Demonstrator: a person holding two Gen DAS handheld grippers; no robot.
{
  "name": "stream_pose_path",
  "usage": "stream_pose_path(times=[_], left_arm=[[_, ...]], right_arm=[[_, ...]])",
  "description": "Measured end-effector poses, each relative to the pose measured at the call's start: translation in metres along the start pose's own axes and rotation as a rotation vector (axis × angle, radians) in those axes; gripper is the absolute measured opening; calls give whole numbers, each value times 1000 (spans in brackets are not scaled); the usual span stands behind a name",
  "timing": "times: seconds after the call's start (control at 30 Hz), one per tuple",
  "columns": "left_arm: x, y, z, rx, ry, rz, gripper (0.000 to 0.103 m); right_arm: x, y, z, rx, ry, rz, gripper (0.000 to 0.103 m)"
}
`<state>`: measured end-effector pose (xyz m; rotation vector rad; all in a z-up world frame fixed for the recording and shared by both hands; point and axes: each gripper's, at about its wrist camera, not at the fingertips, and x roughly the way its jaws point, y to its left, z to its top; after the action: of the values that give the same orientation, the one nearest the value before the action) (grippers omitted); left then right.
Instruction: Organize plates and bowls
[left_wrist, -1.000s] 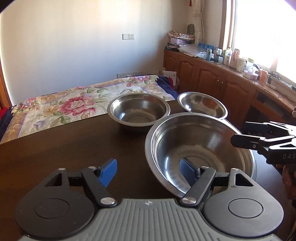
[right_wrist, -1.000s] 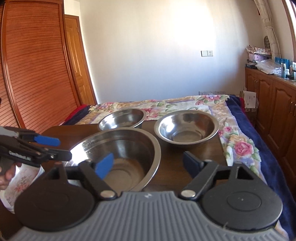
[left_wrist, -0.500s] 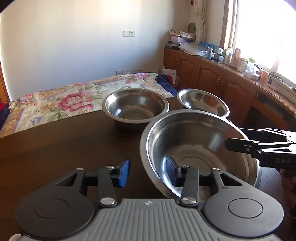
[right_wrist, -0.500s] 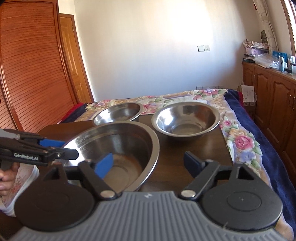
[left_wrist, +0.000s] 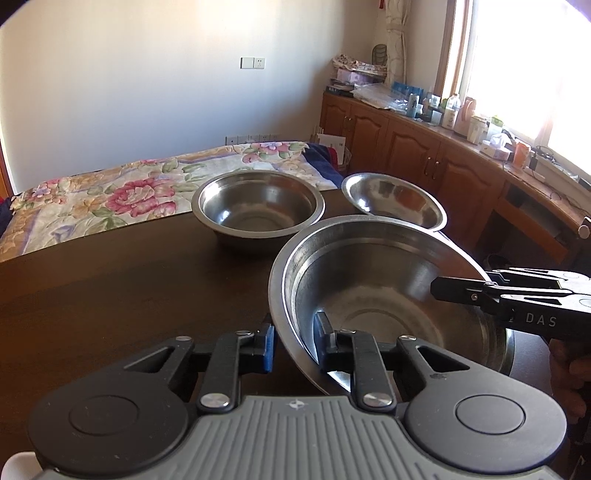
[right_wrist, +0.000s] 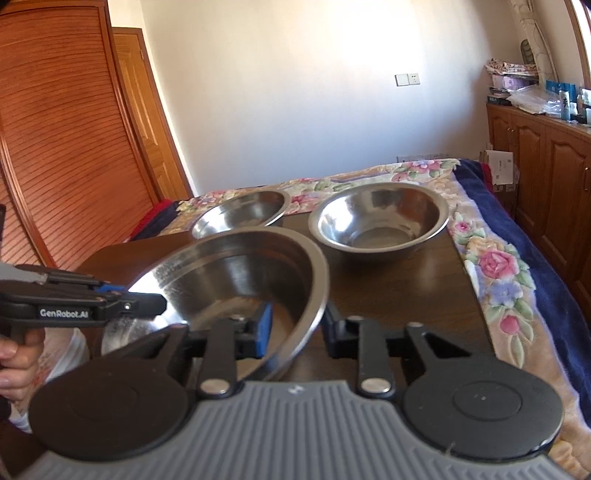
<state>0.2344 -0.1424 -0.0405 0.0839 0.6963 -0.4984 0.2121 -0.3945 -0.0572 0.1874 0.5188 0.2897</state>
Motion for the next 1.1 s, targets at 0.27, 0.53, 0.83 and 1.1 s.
stream_pose_path(times=[0.27,0.53,0.83,1.1], left_arm=[[-25,-4,-8,-10,-34,-17,23],[-48,-7,-21,-11,-45,-32,24],[-68,-3,-40,-20,-45,-36,24],[-82,0,-57,-34,-49,-36,25]], right_arm=[[-15,6,-1,16,-17,-2,29],[-29,18,-3,21,-19,-2,29],[-38,33,-13,22,-1,6,30],[-43,47,-22,18,5,14,30]])
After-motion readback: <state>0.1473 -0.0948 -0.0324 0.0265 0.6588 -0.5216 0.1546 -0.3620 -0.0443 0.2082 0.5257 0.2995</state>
